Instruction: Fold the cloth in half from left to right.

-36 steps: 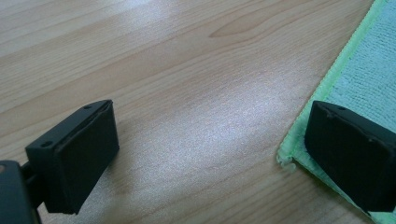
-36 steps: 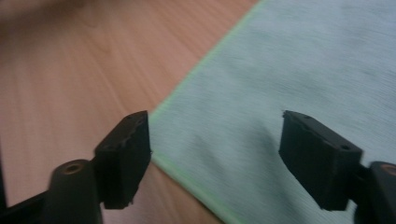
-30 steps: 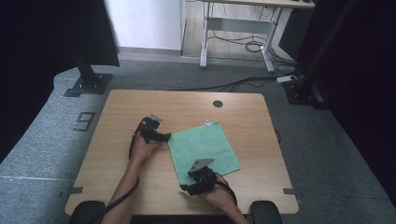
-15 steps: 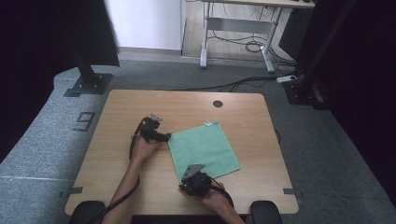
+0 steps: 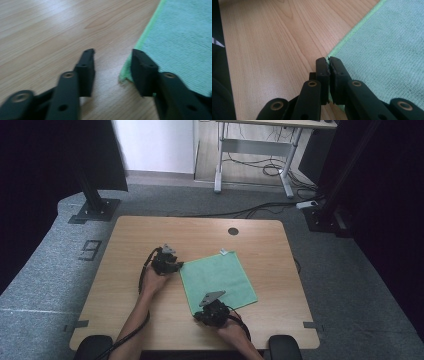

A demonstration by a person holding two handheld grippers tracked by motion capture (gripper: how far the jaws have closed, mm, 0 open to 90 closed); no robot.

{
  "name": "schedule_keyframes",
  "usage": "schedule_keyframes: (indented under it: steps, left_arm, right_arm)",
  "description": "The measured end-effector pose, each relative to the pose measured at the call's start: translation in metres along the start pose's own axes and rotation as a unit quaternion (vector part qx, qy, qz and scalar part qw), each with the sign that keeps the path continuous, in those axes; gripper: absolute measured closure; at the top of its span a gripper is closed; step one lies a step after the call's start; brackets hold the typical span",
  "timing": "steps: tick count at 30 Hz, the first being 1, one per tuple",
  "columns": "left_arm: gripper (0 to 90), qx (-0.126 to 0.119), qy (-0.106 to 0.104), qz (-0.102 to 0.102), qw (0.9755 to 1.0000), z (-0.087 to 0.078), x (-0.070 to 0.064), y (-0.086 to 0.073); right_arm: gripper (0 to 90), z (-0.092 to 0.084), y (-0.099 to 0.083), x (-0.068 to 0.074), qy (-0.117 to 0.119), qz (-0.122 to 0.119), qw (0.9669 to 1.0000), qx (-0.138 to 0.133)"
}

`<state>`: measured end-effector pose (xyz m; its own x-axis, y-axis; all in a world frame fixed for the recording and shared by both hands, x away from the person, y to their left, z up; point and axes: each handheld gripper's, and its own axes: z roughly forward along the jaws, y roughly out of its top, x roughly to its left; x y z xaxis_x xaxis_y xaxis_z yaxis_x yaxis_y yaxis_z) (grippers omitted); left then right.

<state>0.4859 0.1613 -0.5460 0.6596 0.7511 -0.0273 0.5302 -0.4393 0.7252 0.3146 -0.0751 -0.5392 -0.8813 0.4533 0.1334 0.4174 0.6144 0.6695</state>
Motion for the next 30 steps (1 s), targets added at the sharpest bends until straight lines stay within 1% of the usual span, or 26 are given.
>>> schedule_keyframes:
  steps: [2,3,4,6,11,15,19,24,26,27,28,30]
  left_arm:
    - [72.1,-0.001,-0.011,0.0,0.9999,0.0,-0.002,0.0]
    - [78.3,-0.001,-0.022,-0.003,0.9998,0.0,-0.002,0.0]
    - [83.1,-0.001,-0.024,-0.006,0.9997,0.0,-0.002,0.0]
    - [86.5,0.0,-0.027,-0.013,0.9996,0.0,-0.003,0.0]
    - [88.0,-0.001,-0.029,-0.031,0.9991,0.0,-0.002,-0.001]
    - [88.2,0.0,-0.024,-0.033,0.9992,-0.001,-0.003,-0.001]
    - [88.1,0.007,-0.016,-0.033,0.9993,-0.004,-0.003,-0.002]
    - [88.0,0.023,-0.002,-0.029,0.9993,-0.016,0.001,-0.008]
    - [88.0,0.027,0.001,-0.032,0.9991,-0.023,0.005,-0.013]
    - [88.0,0.027,0.001,-0.032,0.9991,-0.023,0.005,-0.013]
    - [88.1,0.031,0.006,-0.035,0.9989,-0.03,0.008,-0.017]
    - [88.1,0.034,0.012,-0.036,0.9987,-0.037,0.011,-0.021]
  right_arm:
    - [85.0,0.0,0.0,-0.001,0.002,0.003,1.0,0.0]
    - [85.0,0.0,0.0,-0.001,0.003,0.004,1.0,0.0]
    - [85.0,0.0,0.0,-0.001,0.003,0.004,1.0,0.001]
    - [85.0,0.0,0.0,-0.001,0.003,0.005,1.0,0.001]
    - [85.0,0.0,0.001,0.0,0.002,0.006,1.0,0.003]
    - [85.1,0.001,0.002,0.0,0.002,0.008,1.0,0.002]
    - [85.1,0.004,0.004,0.004,0.004,0.001,1.0,0.003]
    - [85.1,0.012,0.012,0.013,0.021,-0.005,0.9998,0.003]
    - [85.1,0.017,0.016,0.018,0.03,-0.009,0.9995,0.003]
    - [85.1,0.019,0.019,0.02,0.035,-0.011,0.9993,0.002]
    - [85.1,0.021,0.021,0.023,0.039,-0.013,0.9991,0.002]
    - [85.1,0.024,0.026,0.028,0.045,-0.021,0.9988,0.001]
